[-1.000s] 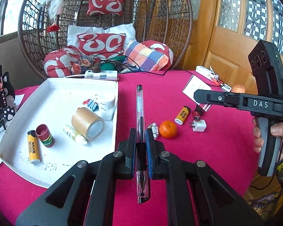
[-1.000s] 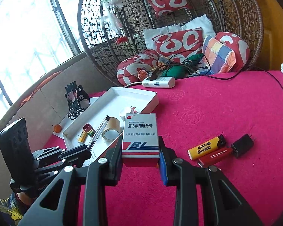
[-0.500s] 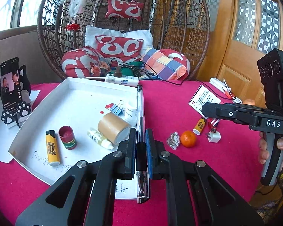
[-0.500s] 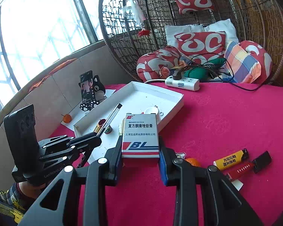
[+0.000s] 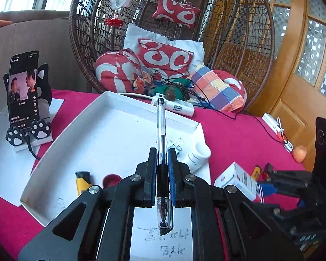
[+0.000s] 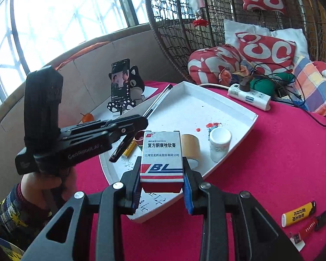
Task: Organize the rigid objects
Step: 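Carry the pen and medicine box into the white tray and open both grippers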
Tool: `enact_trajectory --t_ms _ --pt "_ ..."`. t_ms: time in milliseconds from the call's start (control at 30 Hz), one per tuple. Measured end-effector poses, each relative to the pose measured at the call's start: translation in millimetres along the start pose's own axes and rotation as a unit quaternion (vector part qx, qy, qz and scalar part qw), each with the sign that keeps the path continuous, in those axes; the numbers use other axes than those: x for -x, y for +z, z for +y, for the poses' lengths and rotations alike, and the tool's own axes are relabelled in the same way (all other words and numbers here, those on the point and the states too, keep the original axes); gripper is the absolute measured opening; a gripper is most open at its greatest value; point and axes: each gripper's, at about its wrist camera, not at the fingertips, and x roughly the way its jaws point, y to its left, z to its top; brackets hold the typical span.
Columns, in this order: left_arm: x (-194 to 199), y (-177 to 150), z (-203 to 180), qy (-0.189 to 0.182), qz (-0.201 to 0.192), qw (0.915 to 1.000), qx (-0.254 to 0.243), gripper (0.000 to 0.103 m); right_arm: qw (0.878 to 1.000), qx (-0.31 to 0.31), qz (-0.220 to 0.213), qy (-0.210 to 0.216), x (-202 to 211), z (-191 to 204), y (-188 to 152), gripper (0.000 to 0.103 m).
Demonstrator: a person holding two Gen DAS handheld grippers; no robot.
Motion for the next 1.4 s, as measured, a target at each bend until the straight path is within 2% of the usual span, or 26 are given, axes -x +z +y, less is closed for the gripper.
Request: enact_trajectory --t_ms 267,533,567,633,667,700,733,767,800,867,933,967,1100,1300,1400 --pt "-41 23 23 0.061 0.020 0.9979 0.004 0.009 0.999 0.029 0.029 -0.010 -40 14 6 0.031" --pt "-57 22 21 0.083 0.036 0.9959 -0.004 0.010 0.997 0.054 0.034 -0.053 -67 24 4 0.033" --pt "-57 22 22 0.085 0.036 0.9958 -0.003 0.016 0.996 0.056 0.033 -0.059 -68 24 3 0.033" --pt "-54 21 24 0.090 0.031 0.9955 0.007 0.041 0.996 0.057 0.034 -0.066 -70 23 2 0.036" --pt "-51 21 25 0.094 0.024 0.9952 0.012 0.066 0.995 0.059 0.033 -0.073 -69 23 1 0.043" --pt "-47 22 25 0.099 0.016 0.9948 0.016 0.086 0.995 0.060 0.030 -0.079 -66 22 0 0.056" --pt "-43 21 24 0.102 0.008 0.9946 0.017 0.089 0.995 0.059 0.025 -0.082 -64 21 0 0.063" --pt "-39 21 24 0.107 -0.002 0.9941 0.018 0.089 0.995 0.054 0.018 -0.084 -59 20 -1 0.076" --pt "-34 20 22 0.112 -0.009 0.9935 0.017 0.092 0.995 0.049 0.012 -0.085 -55 19 -1 0.082" --pt "-27 17 18 0.124 -0.021 0.9920 0.012 0.103 0.996 0.043 0.001 -0.083 -46 18 -2 0.083" --pt "-20 14 13 0.137 -0.027 0.9902 0.006 0.103 0.996 0.039 0.001 -0.085 -42 16 -2 0.094" --pt "-17 12 10 0.140 -0.029 0.9897 0.005 0.103 0.995 0.035 0.001 -0.089 -39 14 -4 0.103" --pt "-5 5 -1 0.145 -0.035 0.9887 0.006 0.103 0.996 0.006 -0.011 -0.092 -25 3 -9 0.103" --pt "15 -3 -23 0.121 -0.040 0.9919 0.004 0.103 0.995 -0.025 -0.035 -0.094 4 -11 -16 0.103" --pt "20 -5 -35 0.120 -0.043 0.9917 -0.012 0.103 0.993 -0.039 -0.047 -0.098 17 -18 -19 0.103"
